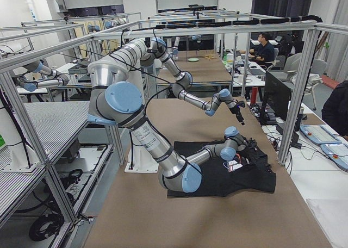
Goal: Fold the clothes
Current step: 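Grasp the sleeve nearest the right gripper and fold it inward over the chest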
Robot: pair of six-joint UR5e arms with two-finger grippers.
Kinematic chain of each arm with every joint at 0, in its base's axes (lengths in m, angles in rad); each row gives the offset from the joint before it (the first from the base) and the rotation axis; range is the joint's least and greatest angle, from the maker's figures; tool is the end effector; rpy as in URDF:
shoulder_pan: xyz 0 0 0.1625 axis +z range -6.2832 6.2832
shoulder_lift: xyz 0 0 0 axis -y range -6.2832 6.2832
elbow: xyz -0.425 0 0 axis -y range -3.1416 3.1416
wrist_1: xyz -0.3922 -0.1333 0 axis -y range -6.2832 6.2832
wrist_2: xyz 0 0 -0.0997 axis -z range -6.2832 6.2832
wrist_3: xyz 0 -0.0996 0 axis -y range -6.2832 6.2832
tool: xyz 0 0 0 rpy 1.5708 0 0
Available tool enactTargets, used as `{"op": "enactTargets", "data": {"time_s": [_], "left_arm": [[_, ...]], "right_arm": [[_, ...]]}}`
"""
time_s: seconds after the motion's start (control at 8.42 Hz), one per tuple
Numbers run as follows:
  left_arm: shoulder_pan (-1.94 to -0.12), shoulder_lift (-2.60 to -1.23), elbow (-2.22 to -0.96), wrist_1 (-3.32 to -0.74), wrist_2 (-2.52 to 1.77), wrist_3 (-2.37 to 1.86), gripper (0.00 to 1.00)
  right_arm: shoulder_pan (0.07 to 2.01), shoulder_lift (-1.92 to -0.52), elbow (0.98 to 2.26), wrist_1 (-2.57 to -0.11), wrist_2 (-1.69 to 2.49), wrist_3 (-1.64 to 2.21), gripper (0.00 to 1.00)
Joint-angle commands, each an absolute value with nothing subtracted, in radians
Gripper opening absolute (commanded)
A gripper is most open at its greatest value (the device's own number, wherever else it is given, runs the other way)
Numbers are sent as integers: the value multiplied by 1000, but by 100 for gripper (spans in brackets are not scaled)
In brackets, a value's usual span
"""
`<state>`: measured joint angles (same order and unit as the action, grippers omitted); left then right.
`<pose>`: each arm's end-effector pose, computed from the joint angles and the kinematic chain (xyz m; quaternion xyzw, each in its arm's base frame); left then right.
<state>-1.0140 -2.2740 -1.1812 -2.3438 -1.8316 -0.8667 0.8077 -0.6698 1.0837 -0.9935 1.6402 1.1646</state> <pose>0.3206 -0.7186 0.3222 0.3154 0.4191 -0.0646 0.8489 -0.4823 -0.6872 0.2396 0.2460 -0.4078 0.1591 0.8648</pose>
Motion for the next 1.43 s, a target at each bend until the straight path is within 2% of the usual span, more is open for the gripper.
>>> {"op": "enactTargets", "data": {"time_s": [0.0, 0.59, 0.83, 1.31], "left_arm": [[-1014, -2273, -1181, -2345, -1832, -867, 100], [-997, -2273, -1142, -2393, -1838, -842, 100], [-991, -2301, -984, -2553, -1841, -842, 100], [-965, -2367, -832, -2600, -1833, -842, 100]], "right_arm": [[810, -670, 1089, -988, 1640, 1169, 95], [890, -667, 1161, -1017, 1827, 1177, 94], [896, -669, 1172, -1031, 1835, 1177, 94], [896, -667, 1172, -1031, 1835, 1177, 94]]}}
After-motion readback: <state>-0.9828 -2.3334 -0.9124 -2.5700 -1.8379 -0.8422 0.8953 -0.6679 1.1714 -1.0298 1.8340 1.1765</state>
